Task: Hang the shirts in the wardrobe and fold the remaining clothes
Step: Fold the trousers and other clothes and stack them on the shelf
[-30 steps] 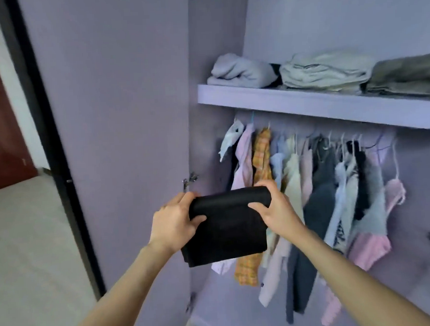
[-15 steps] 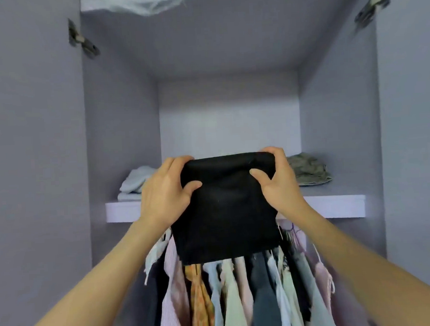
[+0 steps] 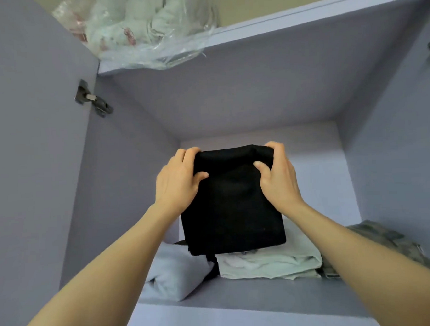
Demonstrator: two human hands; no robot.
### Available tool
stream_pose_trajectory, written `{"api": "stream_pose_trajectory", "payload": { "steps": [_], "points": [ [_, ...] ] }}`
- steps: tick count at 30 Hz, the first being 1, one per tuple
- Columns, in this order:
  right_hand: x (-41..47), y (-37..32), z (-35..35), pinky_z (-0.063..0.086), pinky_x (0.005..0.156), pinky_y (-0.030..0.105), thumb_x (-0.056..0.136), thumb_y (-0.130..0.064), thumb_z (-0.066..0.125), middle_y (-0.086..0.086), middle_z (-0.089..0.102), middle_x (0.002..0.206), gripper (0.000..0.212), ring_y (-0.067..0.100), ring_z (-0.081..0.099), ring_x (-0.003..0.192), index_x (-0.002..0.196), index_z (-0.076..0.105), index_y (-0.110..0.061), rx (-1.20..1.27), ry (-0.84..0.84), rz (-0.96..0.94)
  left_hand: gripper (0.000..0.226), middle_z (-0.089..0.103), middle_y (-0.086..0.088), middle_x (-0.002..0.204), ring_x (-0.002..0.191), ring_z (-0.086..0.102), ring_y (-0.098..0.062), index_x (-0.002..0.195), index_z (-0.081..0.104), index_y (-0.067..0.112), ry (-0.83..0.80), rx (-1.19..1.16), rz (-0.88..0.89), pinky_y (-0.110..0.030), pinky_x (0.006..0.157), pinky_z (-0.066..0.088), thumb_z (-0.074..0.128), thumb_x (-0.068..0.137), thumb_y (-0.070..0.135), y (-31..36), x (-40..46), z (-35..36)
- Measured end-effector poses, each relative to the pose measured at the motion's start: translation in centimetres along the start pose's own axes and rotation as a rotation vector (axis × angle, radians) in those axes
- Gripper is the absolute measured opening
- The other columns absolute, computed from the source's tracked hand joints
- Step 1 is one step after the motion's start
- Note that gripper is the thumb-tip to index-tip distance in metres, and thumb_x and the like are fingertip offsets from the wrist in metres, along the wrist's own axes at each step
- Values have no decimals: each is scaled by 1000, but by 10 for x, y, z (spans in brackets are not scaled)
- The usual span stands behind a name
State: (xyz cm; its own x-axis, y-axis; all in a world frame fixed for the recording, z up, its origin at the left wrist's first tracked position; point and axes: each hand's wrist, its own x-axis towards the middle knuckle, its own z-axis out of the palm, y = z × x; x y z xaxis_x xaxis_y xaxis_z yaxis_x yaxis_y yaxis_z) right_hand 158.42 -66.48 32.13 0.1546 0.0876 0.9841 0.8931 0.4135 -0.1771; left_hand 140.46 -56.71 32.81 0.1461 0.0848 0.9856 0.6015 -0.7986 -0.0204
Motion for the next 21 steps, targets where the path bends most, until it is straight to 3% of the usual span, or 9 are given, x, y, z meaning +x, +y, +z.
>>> {"api": "stream_pose_trajectory", "payload": {
  "steps": [9,12,15,17,19,21],
  "points": [
    [43,62,107,42,73,33,94,-11,51,3,52,103,23,19,50,88,114,41,-14,-28,72,1,48,47,-6,123,95,55,-26,133,41,14,83,10,92,-34,70,43,59,90,28,-89,38,94],
    [45,81,145,40,70,31,94,-11,50,-2,52,94,18,17,50,84,103,38,-21,1,101,60,47,49,-9,122,90,56,-29,130,44,13,86,68,121,-31,66,38,62,89,25,-117,48,117],
    [48,102,186,39,68,29,94,-11,50,-8,49,85,19,13,51,81,99,36,-23,66,131,155,42,55,-16,117,85,58,-34,121,54,8,134,124,152,-37,67,41,69,82,16,-144,55,144],
    [49,119,215,43,73,31,94,-9,49,-2,53,94,18,19,54,90,105,37,-17,86,77,297,40,54,-16,123,99,57,-37,122,55,9,158,180,134,-43,79,45,67,84,16,-162,56,167],
    [43,137,241,45,81,33,94,-9,47,11,51,117,29,25,53,101,120,35,-10,9,-76,496,46,34,-9,145,131,34,-33,138,39,18,-131,300,49,-46,103,30,52,94,23,-178,50,195],
    [31,158,263,37,98,38,95,-12,45,14,29,144,55,30,42,123,142,16,-7,-234,-329,602,56,9,-3,156,143,5,-29,148,14,24,-534,361,-38,-52,113,10,40,99,30,-196,39,224]
  ]
}}
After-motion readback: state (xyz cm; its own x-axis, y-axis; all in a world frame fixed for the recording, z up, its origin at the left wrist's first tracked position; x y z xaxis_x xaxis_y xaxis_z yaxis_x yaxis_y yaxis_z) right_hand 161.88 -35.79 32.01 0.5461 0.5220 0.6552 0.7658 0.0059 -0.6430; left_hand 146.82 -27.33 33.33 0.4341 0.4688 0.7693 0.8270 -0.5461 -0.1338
